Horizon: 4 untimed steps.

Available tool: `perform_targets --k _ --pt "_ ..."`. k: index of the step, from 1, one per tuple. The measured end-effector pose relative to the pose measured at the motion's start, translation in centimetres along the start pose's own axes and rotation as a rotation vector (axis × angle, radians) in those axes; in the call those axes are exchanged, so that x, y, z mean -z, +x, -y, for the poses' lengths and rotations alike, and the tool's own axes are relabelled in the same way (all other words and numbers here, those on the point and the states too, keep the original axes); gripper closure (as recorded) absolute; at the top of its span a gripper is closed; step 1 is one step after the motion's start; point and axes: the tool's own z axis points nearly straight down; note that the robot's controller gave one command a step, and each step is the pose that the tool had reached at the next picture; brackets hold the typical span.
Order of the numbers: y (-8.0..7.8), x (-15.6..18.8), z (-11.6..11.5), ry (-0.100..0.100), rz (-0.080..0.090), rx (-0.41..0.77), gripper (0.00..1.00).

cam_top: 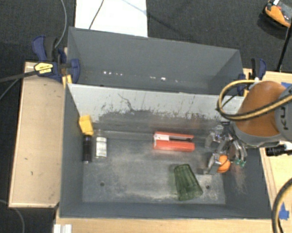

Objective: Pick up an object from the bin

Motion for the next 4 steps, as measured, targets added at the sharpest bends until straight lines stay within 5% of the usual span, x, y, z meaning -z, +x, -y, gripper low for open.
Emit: perform_targets --k 1,2,3,4 --pt "-0.1 2.7 -0.5 0.0 -0.01 0.023 0.0" --pt "-1.0 4.9 -2.6 0.0 0.013 0.071 0.0" --pt "0.9 1.1 -5.8 0.0 -0.002 -0.004 0.0" --pt "0.0 0.6 -7.2 -0.001 0.033 0.127 1.0"
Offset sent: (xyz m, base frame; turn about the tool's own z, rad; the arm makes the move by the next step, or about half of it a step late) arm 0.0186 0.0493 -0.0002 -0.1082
